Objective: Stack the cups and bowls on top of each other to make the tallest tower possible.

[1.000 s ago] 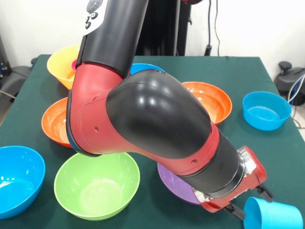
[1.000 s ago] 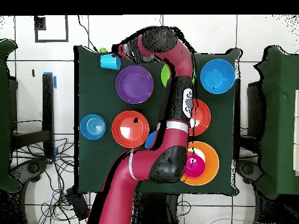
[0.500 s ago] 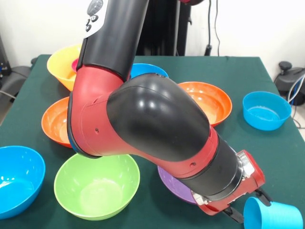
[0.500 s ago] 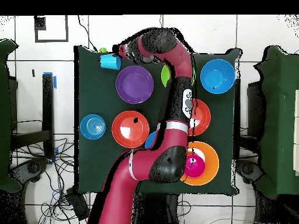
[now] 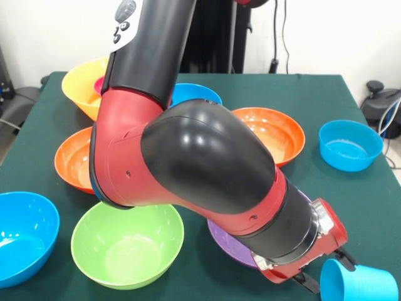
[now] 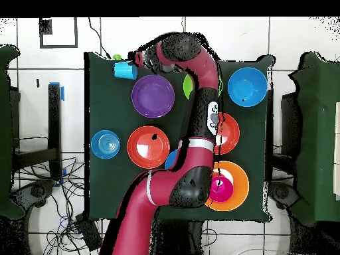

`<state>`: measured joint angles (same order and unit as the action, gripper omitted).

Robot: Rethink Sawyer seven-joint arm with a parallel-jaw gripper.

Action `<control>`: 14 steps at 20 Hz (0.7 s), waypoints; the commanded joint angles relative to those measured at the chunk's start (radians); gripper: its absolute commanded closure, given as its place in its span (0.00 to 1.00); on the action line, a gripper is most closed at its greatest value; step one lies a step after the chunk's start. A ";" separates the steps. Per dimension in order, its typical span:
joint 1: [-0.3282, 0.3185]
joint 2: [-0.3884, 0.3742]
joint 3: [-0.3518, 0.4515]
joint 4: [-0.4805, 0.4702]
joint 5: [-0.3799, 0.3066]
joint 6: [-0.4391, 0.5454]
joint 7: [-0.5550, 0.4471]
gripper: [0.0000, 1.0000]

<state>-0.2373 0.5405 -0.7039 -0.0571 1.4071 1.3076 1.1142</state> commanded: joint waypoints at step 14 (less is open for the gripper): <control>0.019 0.046 0.085 0.087 -0.022 -0.027 -0.282 0.00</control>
<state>-0.2355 0.5725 -0.6954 -0.0573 1.4077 1.3078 1.1142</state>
